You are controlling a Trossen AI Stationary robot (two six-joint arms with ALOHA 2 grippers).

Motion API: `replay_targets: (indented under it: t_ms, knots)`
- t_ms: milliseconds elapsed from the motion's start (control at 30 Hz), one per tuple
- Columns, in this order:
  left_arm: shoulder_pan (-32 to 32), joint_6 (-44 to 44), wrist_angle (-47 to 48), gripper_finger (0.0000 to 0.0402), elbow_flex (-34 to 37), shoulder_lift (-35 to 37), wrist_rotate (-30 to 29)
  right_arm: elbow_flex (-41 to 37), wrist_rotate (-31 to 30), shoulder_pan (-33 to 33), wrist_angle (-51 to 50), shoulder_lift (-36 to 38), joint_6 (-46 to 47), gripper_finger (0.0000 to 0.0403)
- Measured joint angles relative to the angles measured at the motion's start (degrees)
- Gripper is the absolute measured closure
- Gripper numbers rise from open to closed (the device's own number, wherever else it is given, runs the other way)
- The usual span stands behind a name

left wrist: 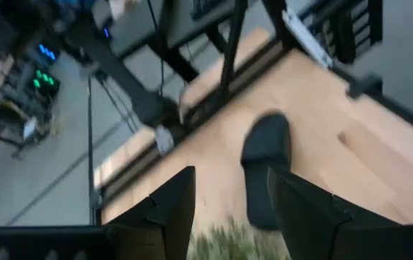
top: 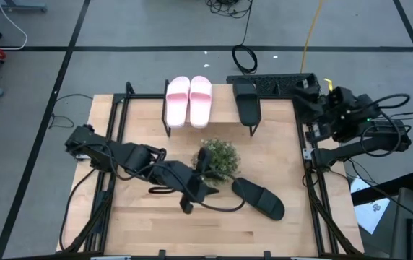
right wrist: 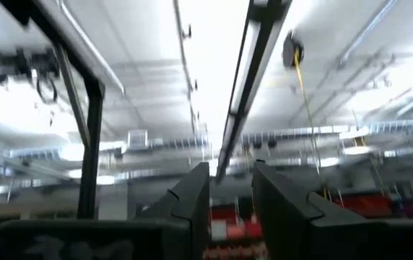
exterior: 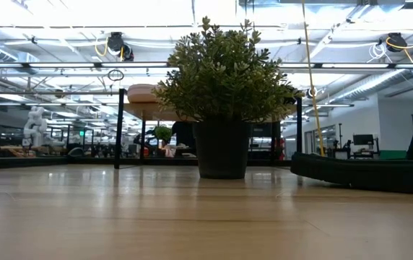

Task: Pick and place slides into the shelf
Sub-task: Put the black slipper on the shelf

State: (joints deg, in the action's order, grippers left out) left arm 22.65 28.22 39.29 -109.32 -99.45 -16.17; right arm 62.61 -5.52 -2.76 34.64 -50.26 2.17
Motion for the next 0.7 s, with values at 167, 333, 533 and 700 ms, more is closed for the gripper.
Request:
replay_targets:
  t_ms: [167, 333, 533, 700]
  knots:
    - [-0.2, 2.0, -9.8, 0.022, 0.0, -1.7, 2.8, 0.0, -0.2, 0.0, 5.8, 0.0, 0.1, 0.0307]
    - [-0.6, 0.9, -21.8, 0.022, 0.0, -5.5, 2.7, 0.0, 3.1, 0.0, 7.2, 0.1, 0.1, 0.0307]
    - [-2.7, -0.9, -33.5, 0.022, 0.0, -12.3, 2.7, 0.0, 13.9, 0.0, 7.6, 1.5, 2.2, 0.0307]
    - [-3.6, 6.5, -33.0, 0.022, -0.1, -17.3, -4.9, 0.0, 16.8, 0.0, 7.1, 2.7, 4.1, 0.0307]
